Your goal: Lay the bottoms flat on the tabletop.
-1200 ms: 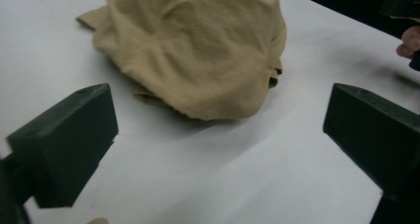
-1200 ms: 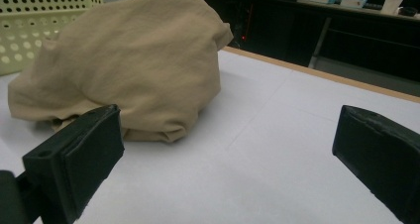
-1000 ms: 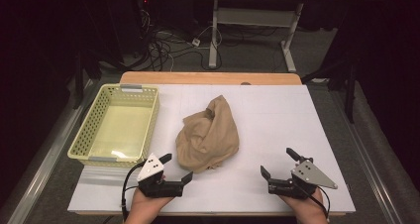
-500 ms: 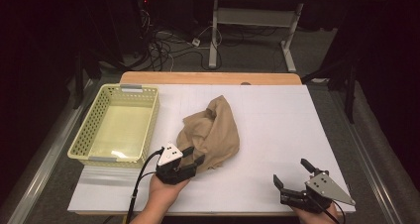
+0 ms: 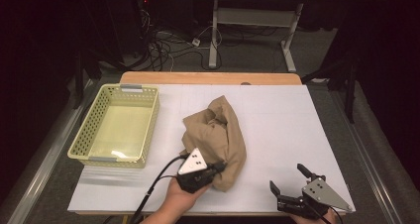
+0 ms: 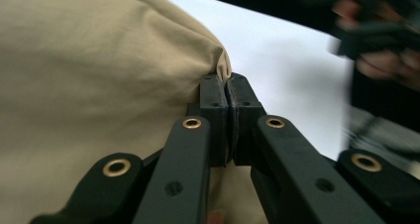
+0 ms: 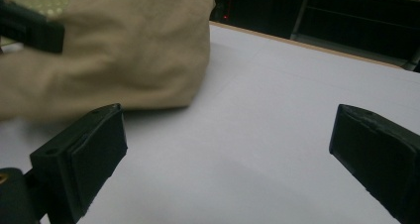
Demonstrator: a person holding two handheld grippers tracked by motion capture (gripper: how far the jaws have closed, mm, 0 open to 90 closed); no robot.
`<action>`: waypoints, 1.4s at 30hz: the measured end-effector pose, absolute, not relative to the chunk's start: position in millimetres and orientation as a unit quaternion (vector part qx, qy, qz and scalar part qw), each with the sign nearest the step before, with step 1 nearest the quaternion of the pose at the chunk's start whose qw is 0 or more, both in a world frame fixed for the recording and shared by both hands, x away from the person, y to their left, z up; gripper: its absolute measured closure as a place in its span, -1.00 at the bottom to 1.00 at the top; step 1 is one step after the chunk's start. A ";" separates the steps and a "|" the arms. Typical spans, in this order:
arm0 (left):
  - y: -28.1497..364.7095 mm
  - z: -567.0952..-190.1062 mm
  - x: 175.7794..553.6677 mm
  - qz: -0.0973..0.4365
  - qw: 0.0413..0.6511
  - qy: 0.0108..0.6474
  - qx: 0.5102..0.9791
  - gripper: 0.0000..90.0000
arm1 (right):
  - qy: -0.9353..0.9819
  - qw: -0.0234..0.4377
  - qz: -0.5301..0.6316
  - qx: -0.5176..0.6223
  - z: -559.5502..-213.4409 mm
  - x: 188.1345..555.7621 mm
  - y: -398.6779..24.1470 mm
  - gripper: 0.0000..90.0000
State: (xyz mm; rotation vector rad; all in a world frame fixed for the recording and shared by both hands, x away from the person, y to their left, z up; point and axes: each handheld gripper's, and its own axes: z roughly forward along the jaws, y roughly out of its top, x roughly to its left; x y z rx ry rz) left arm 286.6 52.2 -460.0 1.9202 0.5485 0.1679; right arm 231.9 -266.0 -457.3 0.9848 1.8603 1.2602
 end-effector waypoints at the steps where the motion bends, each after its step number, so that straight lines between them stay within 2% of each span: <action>1: 47.9 -461.7 283.0 0.070 0.534 0.221 0.813 0.90 | 0.715 0.336 0.484 0.375 -456.8 232.2 -263.6 -0.95; 3: 44.8 -463.3 278.6 0.072 0.526 0.209 0.821 0.87 | 0.719 0.332 0.486 0.371 -455.6 233.3 -258.3 -0.94; 10: 64.2 -456.9 265.5 0.065 0.559 0.214 0.798 0.23 | 0.739 0.302 0.498 0.339 -450.6 239.2 -233.9 -0.77; 16: 101.0 -454.8 250.5 0.092 0.567 0.259 0.776 -0.12 | 0.757 0.273 0.514 0.298 -443.0 251.1 -200.3 -0.51; 21: 134.9 -460.9 249.1 0.113 0.549 0.320 0.764 -0.42 | 0.773 0.260 0.520 0.253 -436.4 260.5 -166.6 -0.24; 28: 158.7 -473.9 255.8 0.117 0.514 0.386 0.757 -0.86 | 0.797 0.238 0.488 0.264 -445.2 290.5 -140.2 -0.14; 30: 160.2 -474.7 257.1 0.117 0.507 0.391 0.759 -1.00 | 0.806 0.227 0.474 0.272 -450.8 298.5 -141.1 0.01; 32: 161.6 -474.6 256.5 0.122 0.506 0.392 0.759 -1.00 | 0.815 0.219 0.459 0.277 -455.4 302.8 -142.0 0.37; 33: 162.0 -474.3 256.0 0.124 0.506 0.392 0.758 -1.00 | 0.821 0.207 0.451 0.281 -458.7 304.2 -142.7 0.70; 34: 162.2 -474.1 255.4 0.126 0.508 0.393 0.757 -1.00 | 0.824 0.203 0.449 0.278 -460.8 303.7 -143.5 0.94; 38: 162.8 -474.9 256.1 0.128 0.513 0.389 0.754 -1.00 | 0.808 0.202 0.487 0.264 -448.9 294.2 -150.8 0.99; 42: 163.3 -478.2 262.7 0.125 0.516 0.381 0.757 -1.00 | 0.782 0.229 0.514 0.269 -430.9 286.1 -170.4 0.99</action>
